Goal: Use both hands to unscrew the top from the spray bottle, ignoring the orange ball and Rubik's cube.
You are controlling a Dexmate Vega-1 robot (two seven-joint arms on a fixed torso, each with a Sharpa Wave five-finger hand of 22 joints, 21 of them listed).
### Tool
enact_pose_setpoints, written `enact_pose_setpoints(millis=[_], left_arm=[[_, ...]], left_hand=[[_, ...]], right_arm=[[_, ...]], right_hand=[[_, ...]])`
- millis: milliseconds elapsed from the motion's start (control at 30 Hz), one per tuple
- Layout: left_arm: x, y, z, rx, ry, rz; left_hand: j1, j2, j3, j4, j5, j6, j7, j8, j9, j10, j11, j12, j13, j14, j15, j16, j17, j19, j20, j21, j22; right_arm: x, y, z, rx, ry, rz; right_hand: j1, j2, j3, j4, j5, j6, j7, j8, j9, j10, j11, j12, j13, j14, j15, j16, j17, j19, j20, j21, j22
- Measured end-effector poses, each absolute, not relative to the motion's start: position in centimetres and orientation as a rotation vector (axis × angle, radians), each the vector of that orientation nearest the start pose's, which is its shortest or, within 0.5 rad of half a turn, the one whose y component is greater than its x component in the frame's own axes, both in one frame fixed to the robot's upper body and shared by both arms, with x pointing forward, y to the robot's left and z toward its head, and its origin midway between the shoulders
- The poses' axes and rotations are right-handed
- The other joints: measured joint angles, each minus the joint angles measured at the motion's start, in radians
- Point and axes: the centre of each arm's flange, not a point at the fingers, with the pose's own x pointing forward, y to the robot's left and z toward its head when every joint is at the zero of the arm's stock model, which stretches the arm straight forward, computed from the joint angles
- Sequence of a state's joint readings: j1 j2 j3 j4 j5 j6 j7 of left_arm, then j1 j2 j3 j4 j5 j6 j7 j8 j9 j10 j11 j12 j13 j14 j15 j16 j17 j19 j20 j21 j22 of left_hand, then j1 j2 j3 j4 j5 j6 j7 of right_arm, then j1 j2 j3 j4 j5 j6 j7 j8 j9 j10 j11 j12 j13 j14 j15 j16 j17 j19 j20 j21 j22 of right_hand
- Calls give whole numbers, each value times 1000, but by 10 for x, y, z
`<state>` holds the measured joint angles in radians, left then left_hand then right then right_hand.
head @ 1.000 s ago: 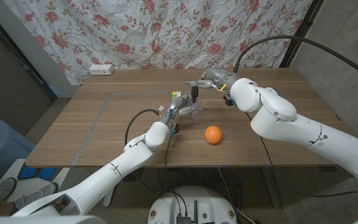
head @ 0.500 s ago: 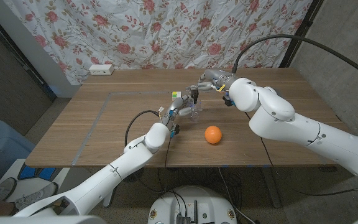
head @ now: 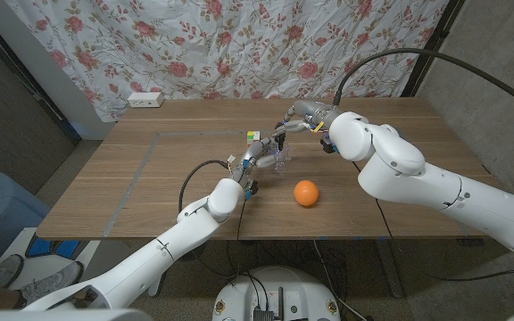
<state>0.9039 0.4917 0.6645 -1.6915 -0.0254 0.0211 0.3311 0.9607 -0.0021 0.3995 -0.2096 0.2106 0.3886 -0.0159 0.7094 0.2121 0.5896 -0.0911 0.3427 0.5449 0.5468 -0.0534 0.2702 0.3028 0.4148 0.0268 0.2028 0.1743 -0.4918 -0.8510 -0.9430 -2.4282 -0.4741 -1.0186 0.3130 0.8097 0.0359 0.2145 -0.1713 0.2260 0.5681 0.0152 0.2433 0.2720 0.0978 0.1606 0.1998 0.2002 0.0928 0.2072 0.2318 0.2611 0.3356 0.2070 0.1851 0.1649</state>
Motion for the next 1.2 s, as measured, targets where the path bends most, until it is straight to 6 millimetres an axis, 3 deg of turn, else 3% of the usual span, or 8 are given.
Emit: enact_pose_setpoints(millis=[400,733,1200], left_arm=[[584,107,-63,514,-644,-194],[583,107,-62,516,-649,-195],[582,106,-59,520,-654,-208]], left_hand=[[0,0,1,-1,0,6,5,1,0,0,0,0,0,0,0,0,2,0,0,0,0],[0,0,2,-2,-6,7,7,1,0,0,0,-2,-1,0,0,0,1,0,0,0,0],[0,0,2,-2,-6,7,7,0,0,2,-2,-3,5,0,0,0,1,0,0,0,0]], right_arm=[[465,-105,77,-1365,-457,124],[464,-105,76,-1354,-461,122],[465,-106,75,-1319,-483,110]], right_hand=[[95,21,48,-20,15,3,-25,0,5,-3,-11,0,0,0,0,0,-1,15,0,0,0],[162,17,76,-18,26,30,-62,12,4,12,-30,0,0,6,-1,0,-6,29,-7,4,0],[232,19,101,-12,33,77,-149,31,2,38,-67,4,0,30,-33,7,-3,61,-11,4,0]])
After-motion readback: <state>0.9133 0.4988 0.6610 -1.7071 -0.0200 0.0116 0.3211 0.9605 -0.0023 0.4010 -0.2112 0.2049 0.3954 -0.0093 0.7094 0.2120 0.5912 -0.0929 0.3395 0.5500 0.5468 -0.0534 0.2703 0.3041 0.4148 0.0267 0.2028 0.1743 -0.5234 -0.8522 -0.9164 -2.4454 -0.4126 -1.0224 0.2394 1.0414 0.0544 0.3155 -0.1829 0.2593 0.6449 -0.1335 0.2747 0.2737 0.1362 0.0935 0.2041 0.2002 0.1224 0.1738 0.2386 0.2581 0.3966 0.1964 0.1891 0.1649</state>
